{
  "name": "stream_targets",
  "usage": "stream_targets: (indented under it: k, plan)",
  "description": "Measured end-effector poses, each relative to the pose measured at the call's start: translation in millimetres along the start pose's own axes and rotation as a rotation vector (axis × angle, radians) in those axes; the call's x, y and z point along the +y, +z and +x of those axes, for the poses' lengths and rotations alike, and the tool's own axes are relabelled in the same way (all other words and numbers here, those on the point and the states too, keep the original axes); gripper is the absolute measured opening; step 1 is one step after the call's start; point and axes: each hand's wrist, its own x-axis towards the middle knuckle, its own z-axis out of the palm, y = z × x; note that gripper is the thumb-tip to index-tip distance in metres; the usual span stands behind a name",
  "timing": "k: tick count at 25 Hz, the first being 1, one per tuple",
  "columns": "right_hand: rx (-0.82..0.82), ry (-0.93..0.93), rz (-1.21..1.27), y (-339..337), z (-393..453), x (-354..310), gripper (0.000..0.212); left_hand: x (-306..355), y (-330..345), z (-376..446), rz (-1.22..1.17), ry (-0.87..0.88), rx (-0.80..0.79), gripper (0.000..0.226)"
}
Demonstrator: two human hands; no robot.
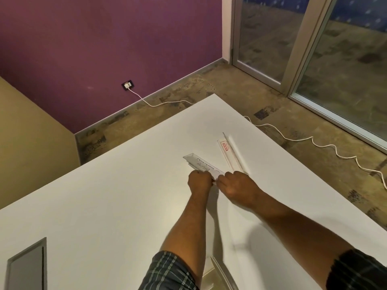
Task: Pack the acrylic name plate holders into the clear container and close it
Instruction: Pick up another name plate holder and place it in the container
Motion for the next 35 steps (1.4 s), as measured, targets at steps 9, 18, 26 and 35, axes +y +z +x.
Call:
stream_targets:
  k: [9, 18, 26, 35]
  plan:
    - [-0.029, -0.131, 0.103, -42.7, -3.4, -37.4, 0.008, -37.8, -87.0, -46.2, 0.042, 0.007, 0.033, 0.032]
    - [-0.731, 0.556, 1.002, -101.9, 1.9, -74.9, 0.071, -81.3, -158.5, -114.4, -0.079, -0.045, -0.200, 0.014]
    - [-0.720, 0.402, 1.201, -121.3, 5.5, -126.7, 0.079, -112.2, -193.4, -168.7, -0.095, -0.059, -0.352, 0.013]
    - [-0.775, 0.188, 1.125, -135.3, 7.3, -129.2, 0.071, -119.8, -243.0, -210.1, -0.229, 0.103, 0.125, 0.066]
